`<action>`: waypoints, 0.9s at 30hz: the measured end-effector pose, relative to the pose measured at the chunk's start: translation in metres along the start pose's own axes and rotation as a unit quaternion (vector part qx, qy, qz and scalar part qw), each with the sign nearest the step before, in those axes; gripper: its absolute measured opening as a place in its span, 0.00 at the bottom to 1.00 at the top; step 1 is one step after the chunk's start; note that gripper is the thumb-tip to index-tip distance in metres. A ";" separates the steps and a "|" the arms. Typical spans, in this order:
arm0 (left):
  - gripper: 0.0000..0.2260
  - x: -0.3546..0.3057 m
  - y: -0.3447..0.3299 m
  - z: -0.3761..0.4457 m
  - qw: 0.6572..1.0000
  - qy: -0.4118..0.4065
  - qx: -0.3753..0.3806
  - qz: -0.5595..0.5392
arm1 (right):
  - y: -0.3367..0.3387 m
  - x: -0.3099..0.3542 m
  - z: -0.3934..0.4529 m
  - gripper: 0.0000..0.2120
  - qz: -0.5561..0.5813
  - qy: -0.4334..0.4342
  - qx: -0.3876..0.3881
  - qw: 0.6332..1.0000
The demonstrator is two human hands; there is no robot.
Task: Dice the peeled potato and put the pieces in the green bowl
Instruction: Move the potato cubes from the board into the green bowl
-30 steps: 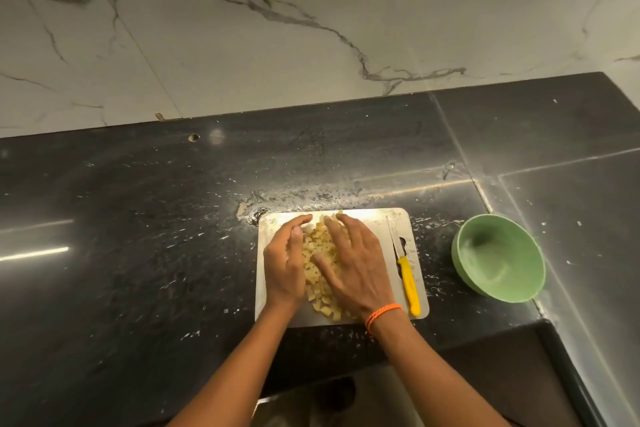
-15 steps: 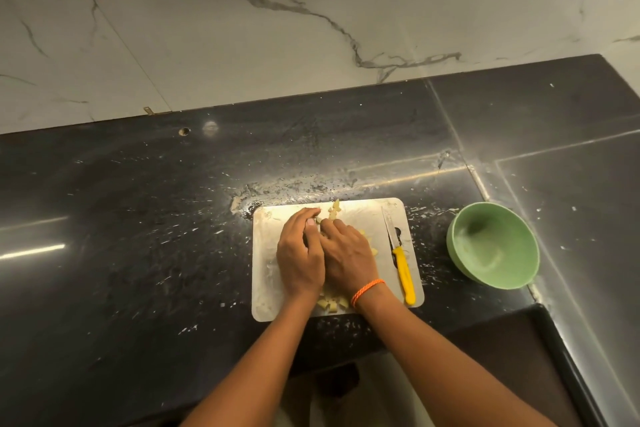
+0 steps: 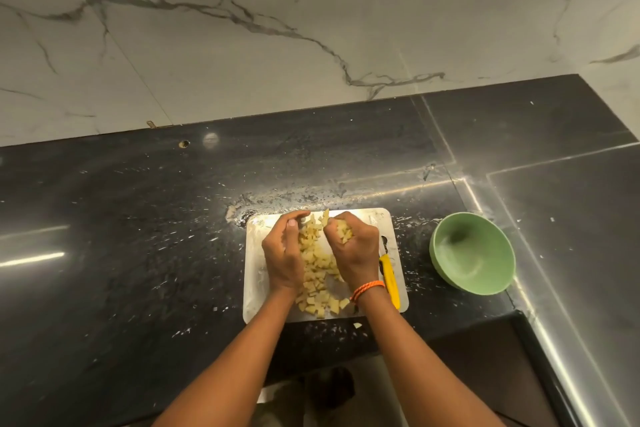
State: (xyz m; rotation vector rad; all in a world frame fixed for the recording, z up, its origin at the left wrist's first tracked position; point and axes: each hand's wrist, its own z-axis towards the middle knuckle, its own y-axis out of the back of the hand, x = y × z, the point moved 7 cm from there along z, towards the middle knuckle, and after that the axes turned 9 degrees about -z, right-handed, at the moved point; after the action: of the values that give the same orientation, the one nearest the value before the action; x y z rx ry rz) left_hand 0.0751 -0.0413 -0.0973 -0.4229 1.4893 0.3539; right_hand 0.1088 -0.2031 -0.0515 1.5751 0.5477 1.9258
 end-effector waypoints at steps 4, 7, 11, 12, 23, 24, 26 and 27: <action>0.16 -0.001 0.009 0.000 0.999 -0.017 0.023 0.043 | 0.042 -0.005 0.008 0.11 0.099 -0.063 -0.043 0.992; 0.16 0.000 0.011 -0.001 0.997 -0.023 0.033 0.062 | 0.093 -0.021 0.015 0.11 0.112 -0.075 -0.103 0.985; 0.15 0.004 0.008 0.000 0.995 -0.030 0.036 0.088 | 0.164 -0.057 0.020 0.09 0.015 -0.083 -0.190 0.978; 0.15 0.004 0.007 0.000 0.995 -0.032 0.037 0.090 | 0.175 -0.068 0.018 0.09 -0.036 -0.093 -0.213 0.972; 0.15 -0.004 0.003 0.000 0.992 -0.055 0.042 0.107 | 0.132 -0.149 0.017 0.04 -0.204 -0.219 0.052 0.953; 0.15 -0.005 0.003 0.000 0.992 -0.057 0.042 0.107 | 0.128 -0.145 0.018 0.04 -0.194 -0.219 0.048 0.955; 0.15 -0.005 0.004 0.001 0.992 -0.056 0.042 0.105 | 0.126 -0.138 0.021 0.05 -0.191 -0.214 0.031 0.958; 0.15 -0.004 0.004 0.001 0.992 -0.052 0.043 0.103 | 0.129 -0.131 0.024 0.07 -0.213 -0.200 0.012 0.956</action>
State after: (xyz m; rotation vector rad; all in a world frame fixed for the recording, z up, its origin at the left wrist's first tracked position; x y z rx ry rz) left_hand 0.0738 -0.0368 -0.0935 -0.1793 1.4431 0.4667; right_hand 0.1256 -0.3870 -0.0595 1.6434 0.6685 1.2463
